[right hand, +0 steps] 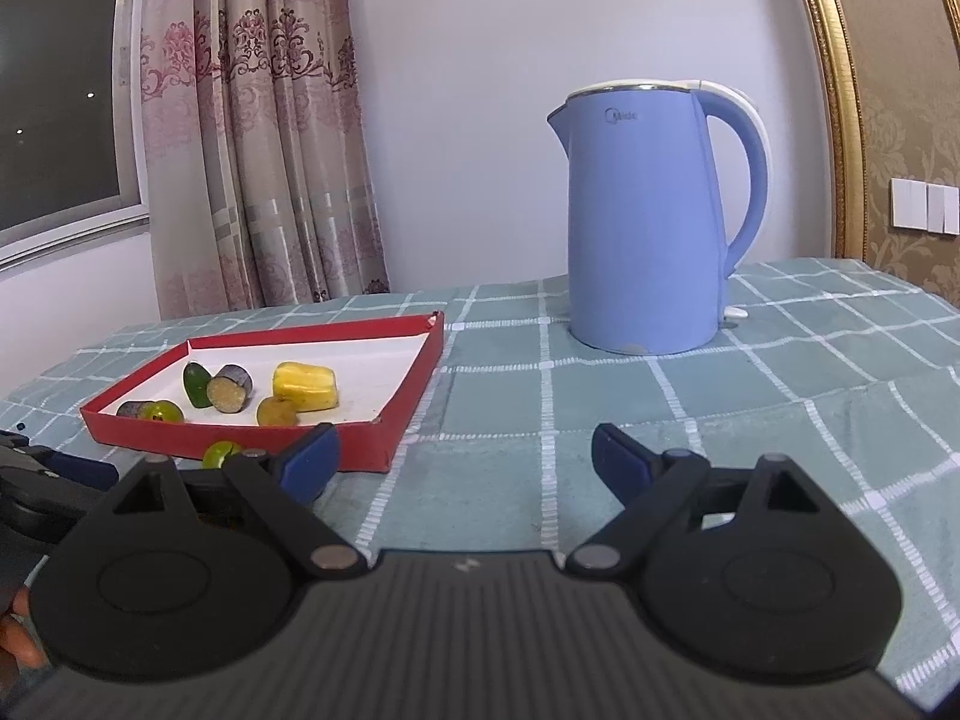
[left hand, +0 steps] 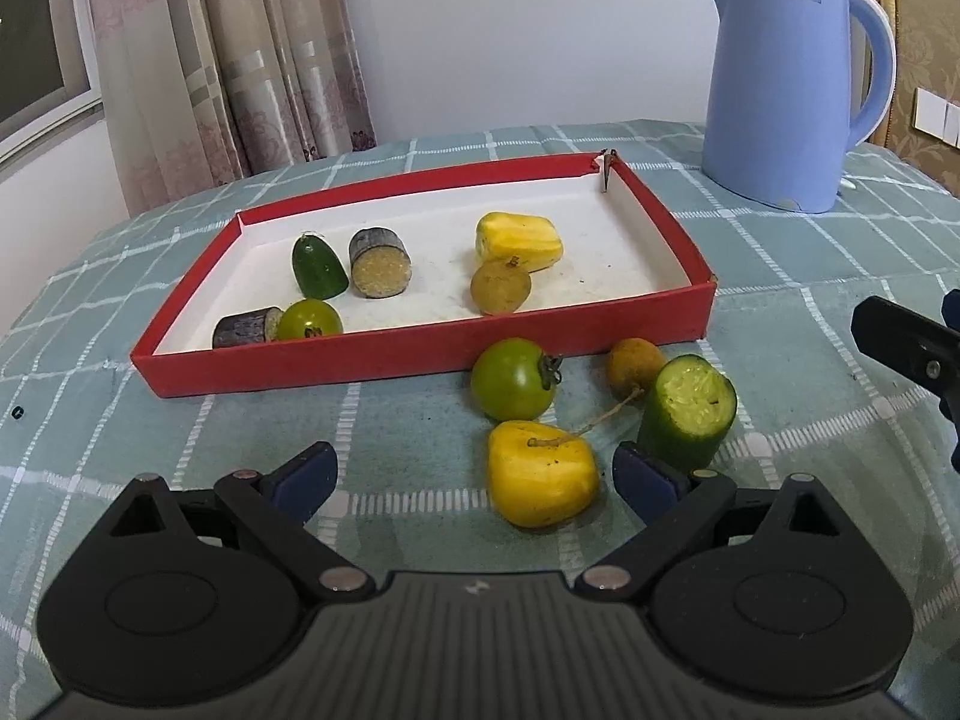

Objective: Organize fruits
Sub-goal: 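Lower the left gripper onto the yellow pepper beside the tray and close it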

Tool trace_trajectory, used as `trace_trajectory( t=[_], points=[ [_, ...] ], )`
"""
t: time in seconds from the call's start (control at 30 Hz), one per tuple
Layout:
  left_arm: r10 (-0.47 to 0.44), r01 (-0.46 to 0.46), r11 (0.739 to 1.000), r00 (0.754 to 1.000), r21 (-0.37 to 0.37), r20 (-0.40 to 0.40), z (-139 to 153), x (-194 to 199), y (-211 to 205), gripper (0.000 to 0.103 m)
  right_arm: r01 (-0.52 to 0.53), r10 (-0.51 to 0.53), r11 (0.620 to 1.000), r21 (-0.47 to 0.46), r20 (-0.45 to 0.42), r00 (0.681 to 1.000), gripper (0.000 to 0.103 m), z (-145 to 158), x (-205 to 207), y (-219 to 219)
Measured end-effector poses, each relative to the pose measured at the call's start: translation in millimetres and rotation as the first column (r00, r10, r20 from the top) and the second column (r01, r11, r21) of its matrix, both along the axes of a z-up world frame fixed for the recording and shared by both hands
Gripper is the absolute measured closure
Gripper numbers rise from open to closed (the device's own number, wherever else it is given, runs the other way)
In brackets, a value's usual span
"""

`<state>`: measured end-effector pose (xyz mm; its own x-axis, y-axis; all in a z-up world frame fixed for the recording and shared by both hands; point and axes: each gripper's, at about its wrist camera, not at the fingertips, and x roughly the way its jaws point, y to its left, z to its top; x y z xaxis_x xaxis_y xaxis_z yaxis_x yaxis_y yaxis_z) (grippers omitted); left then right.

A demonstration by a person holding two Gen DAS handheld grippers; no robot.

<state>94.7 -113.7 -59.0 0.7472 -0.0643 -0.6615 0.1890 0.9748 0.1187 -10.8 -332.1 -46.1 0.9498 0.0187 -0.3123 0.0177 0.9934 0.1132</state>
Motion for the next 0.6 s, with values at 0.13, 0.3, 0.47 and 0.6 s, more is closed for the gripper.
trace_trajectory(
  t=[0.13,0.3,0.47,0.6],
  points=[
    [-0.004,0.004,1.0,1.0,0.011,-0.004,-2.1,3.3,-4.9,0.004,0.006,-0.006,1.0,0.0,0.001,1.0,0.013,-0.5,-0.4,-0.4],
    [-0.006,0.006,1.0,1.0,0.003,-0.019,-4.6,7.3,-6.9,0.004,0.013,-0.013,1.0,0.004,-0.004,1.0,0.013,-1.3,0.6,-1.4],
    [-0.01,0.01,1.0,1.0,-0.005,-0.028,-7.0,9.4,-6.9,0.005,0.014,-0.014,1.0,0.003,-0.006,1.0,0.013,-1.8,1.1,-1.6],
    [-0.023,0.022,1.0,0.999,-0.022,-0.033,-6.2,10.0,-4.6,0.012,0.016,-0.016,1.0,0.003,-0.006,1.0,0.013,-2.0,1.9,-1.8]
  ],
)
